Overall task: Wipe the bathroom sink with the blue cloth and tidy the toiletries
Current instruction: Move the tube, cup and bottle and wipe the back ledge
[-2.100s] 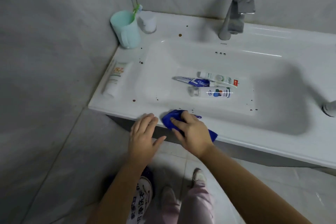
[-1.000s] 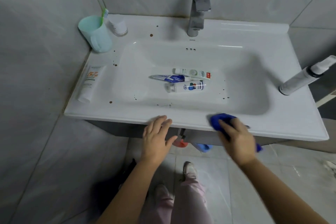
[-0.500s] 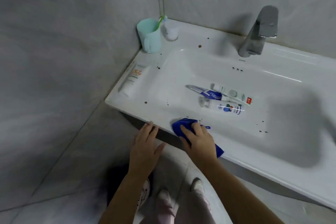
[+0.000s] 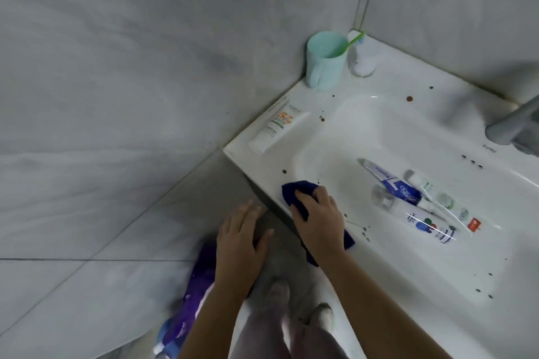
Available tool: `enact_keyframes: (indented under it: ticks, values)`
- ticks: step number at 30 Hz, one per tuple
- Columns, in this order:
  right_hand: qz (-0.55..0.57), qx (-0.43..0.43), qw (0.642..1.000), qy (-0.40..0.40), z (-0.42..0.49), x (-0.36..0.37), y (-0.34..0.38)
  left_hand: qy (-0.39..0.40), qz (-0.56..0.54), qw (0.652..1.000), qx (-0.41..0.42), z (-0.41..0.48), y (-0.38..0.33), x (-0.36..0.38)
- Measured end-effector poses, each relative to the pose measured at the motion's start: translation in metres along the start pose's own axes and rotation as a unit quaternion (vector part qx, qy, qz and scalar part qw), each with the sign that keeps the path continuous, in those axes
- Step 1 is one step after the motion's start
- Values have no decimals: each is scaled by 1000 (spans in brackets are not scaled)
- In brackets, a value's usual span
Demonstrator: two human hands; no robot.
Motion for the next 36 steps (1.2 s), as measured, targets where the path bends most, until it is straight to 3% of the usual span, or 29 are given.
enact_keyframes:
  ticks: [6, 10, 19, 26, 36]
  values:
    - [36, 82, 996, -9, 20, -23, -5, -5, -28, 1000, -5, 64, -6, 0]
    - [16, 128, 990, -52, 52, -42, -8, -2, -13, 999, 48, 126, -12, 19]
    - [10, 165, 978, -131, 97, -52, 1, 87, -51, 994, 40, 199, -19, 53]
    - [32, 206, 958, -197, 80, -77, -5, 79, -135, 987, 43, 192, -45, 46]
    - [2, 325, 887, -328, -20, -185, -66, 183, -285, 917, 209, 94, -168, 55]
Point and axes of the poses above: each hand's wrist, its own z-axis towards the middle knuckle, its own x-axis out of the palm, y = z × x, the point moved 1 cm from there along z, towards the middle knuckle, and after that the axes turned 14 degrees about -y, right-handed, at the moved point
